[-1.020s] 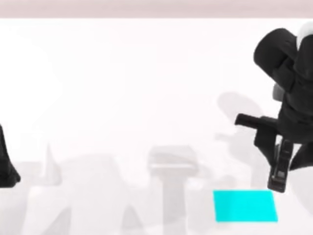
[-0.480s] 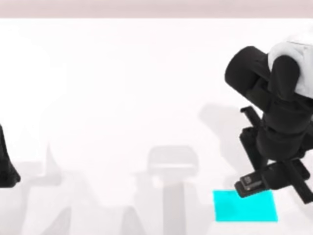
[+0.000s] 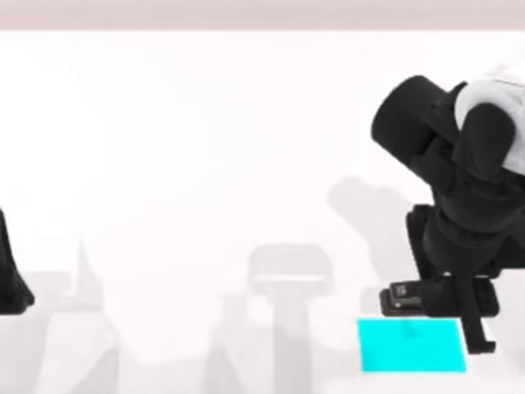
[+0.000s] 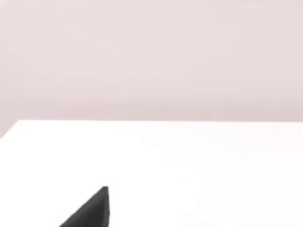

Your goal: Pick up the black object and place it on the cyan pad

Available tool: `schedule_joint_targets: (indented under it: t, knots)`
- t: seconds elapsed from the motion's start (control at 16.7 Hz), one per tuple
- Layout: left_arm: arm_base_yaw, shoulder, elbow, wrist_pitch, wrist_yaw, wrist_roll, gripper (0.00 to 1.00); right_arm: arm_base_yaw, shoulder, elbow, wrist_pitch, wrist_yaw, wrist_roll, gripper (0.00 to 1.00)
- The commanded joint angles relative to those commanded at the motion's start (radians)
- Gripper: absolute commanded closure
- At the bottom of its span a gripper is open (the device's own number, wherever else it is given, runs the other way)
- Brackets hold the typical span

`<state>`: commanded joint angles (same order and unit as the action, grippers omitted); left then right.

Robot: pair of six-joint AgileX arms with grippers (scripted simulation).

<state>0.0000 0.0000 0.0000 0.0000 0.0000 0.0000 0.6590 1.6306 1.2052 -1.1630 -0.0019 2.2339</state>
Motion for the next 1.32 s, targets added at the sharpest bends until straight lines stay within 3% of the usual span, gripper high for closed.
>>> schedule_joint_targets:
  t: [0.36, 0.9, 1.2, 1.32]
  knots:
    - [0.000, 0.000, 0.000, 0.000, 0.000, 0.000, 0.00, -0.004, 0.009, -0.010, 0.015, 0.000, -0.001, 1.00]
    - [0.000, 0.000, 0.000, 0.000, 0.000, 0.000, 0.00, 0.003, 0.135, -0.242, 0.383, 0.000, 0.005, 1.00]
    - [0.000, 0.000, 0.000, 0.000, 0.000, 0.000, 0.00, 0.004, 0.146, -0.262, 0.408, 0.000, 0.006, 1.00]
    - [0.000, 0.000, 0.000, 0.000, 0.000, 0.000, 0.00, 0.004, 0.146, -0.262, 0.408, 0.000, 0.006, 0.85]
